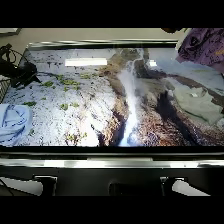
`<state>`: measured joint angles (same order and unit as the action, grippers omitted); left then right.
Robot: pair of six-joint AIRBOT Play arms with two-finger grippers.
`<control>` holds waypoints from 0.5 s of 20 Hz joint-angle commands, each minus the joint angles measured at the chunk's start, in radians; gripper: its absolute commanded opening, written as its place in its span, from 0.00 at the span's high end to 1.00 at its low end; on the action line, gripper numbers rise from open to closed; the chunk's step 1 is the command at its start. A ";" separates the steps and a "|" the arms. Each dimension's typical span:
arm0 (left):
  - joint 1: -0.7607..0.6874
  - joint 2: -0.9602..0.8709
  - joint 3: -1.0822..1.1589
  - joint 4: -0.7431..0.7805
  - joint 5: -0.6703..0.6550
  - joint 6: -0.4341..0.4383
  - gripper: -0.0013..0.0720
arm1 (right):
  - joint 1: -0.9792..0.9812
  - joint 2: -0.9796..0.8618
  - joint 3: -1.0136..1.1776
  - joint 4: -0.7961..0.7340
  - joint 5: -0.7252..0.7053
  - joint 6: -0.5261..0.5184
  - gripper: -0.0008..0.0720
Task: Fold the clothes and pants, and hang the long-sleeved shirts on hangers.
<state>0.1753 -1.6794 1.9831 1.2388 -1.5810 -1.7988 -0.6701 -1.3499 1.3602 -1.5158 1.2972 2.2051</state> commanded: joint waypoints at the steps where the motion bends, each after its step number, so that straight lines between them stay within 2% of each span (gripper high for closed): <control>1: 0.000 0.000 0.000 0.000 -0.001 0.000 0.95 | -0.001 0.145 -0.233 -0.142 -0.005 0.056 0.94; 5: 0.000 0.000 0.000 0.000 -0.001 0.000 0.95 | -0.001 0.232 -0.370 -0.231 0.010 0.068 0.94; 10: 0.000 0.000 0.000 -0.008 -0.002 0.000 0.95 | -0.001 0.239 -0.439 -0.314 0.059 0.065 0.94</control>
<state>0.1753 -1.6798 1.9831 1.2358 -1.5826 -1.7992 -0.6701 -1.1244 0.9688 -1.7660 1.3258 2.2681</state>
